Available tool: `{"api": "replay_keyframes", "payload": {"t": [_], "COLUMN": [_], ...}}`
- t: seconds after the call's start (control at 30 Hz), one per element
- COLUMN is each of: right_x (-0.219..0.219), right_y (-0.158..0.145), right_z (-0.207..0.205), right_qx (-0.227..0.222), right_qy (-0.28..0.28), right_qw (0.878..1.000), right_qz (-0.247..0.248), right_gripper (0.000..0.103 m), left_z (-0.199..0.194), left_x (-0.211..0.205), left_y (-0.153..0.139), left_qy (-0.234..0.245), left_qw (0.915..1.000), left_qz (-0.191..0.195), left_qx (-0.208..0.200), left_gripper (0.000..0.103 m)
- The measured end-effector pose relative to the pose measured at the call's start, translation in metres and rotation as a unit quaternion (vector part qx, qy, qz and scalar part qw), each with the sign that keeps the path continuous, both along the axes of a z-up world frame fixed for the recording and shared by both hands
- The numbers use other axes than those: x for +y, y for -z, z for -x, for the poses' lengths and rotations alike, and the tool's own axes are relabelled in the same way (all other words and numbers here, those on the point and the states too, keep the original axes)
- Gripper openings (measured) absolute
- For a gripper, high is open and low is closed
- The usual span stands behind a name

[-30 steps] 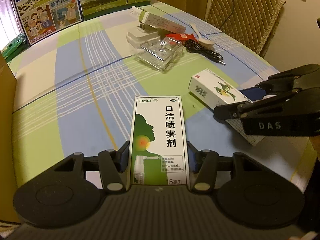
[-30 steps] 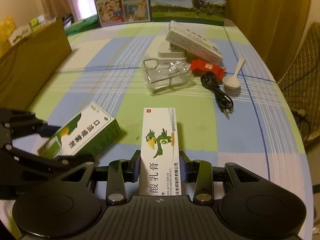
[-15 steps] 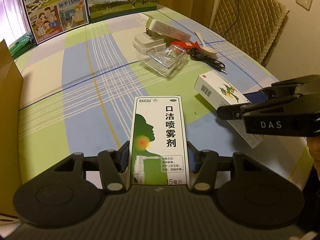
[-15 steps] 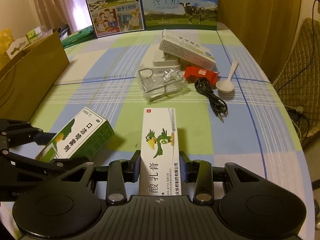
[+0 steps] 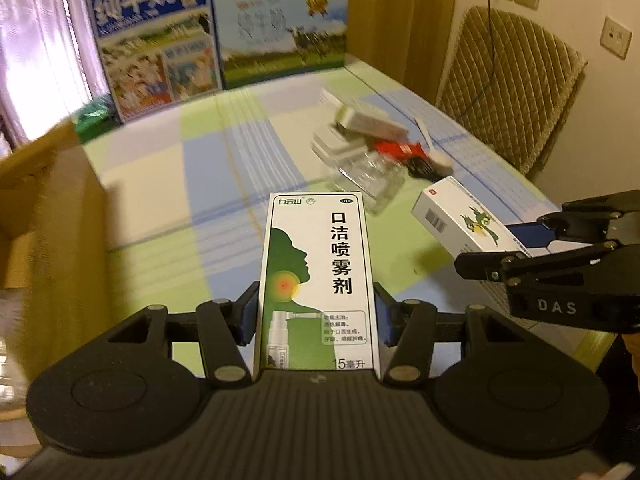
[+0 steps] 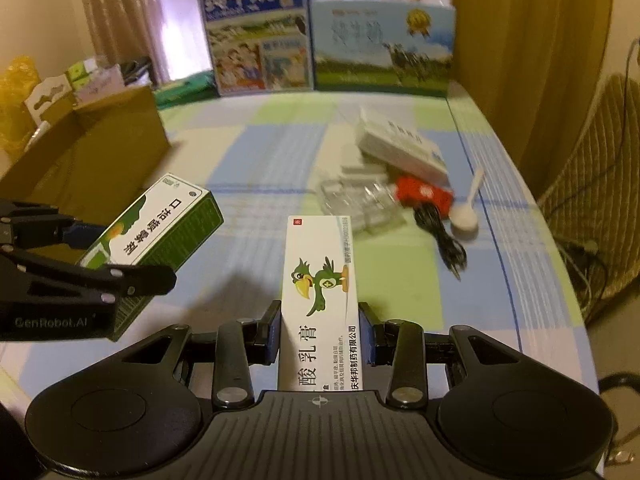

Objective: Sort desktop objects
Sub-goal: 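Carry the spray box and ointment box toward the cardboard box with both tools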

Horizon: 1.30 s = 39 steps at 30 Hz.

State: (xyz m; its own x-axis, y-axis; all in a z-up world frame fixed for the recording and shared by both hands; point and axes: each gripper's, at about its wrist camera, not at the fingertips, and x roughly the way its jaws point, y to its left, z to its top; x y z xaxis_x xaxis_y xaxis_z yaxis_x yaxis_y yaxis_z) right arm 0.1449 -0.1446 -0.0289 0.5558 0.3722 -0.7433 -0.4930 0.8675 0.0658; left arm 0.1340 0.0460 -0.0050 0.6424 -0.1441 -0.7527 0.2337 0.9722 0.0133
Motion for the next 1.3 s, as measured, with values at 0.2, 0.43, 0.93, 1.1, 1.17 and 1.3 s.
{"api": "replay_keyframes", "payload": {"t": [0.2, 0.43, 0.93, 1.1, 1.17, 1.3], "right_x": [0.031, 0.071, 0.141, 0.165, 0.176, 0.200], "right_y": [-0.034, -0.061, -0.086, -0.090, -0.091, -0.092], "right_z": [0.014, 0.027, 0.053, 0.059, 0.061, 0.062], "right_qx": [-0.024, -0.040, -0.061, -0.063, -0.063, -0.063], "right_qy": [-0.024, -0.055, -0.115, -0.133, -0.141, -0.158], "right_qw": [0.999, 0.997, 0.991, 0.989, 0.988, 0.985], "right_qz": [-0.008, -0.020, -0.021, -0.022, -0.022, -0.020], "right_gripper": [0.035, 0.035, 0.035, 0.035, 0.035, 0.035], "left_z": [0.015, 0.032, 0.067, 0.073, 0.076, 0.077], "left_x": [0.027, 0.065, 0.144, 0.173, 0.187, 0.213], "left_y": [-0.035, -0.064, -0.091, -0.095, -0.097, -0.098], "left_qy": [-0.015, -0.039, -0.090, -0.108, -0.117, -0.132], "left_qw": [0.9997, 0.9985, 0.9942, 0.9923, 0.9914, 0.9894], "left_qz": [-0.007, -0.015, -0.025, -0.030, -0.030, -0.034], "left_qx": [-0.019, -0.036, -0.052, -0.052, -0.052, -0.049], "left_gripper": [0.050, 0.050, 0.050, 0.050, 0.050, 0.050]}}
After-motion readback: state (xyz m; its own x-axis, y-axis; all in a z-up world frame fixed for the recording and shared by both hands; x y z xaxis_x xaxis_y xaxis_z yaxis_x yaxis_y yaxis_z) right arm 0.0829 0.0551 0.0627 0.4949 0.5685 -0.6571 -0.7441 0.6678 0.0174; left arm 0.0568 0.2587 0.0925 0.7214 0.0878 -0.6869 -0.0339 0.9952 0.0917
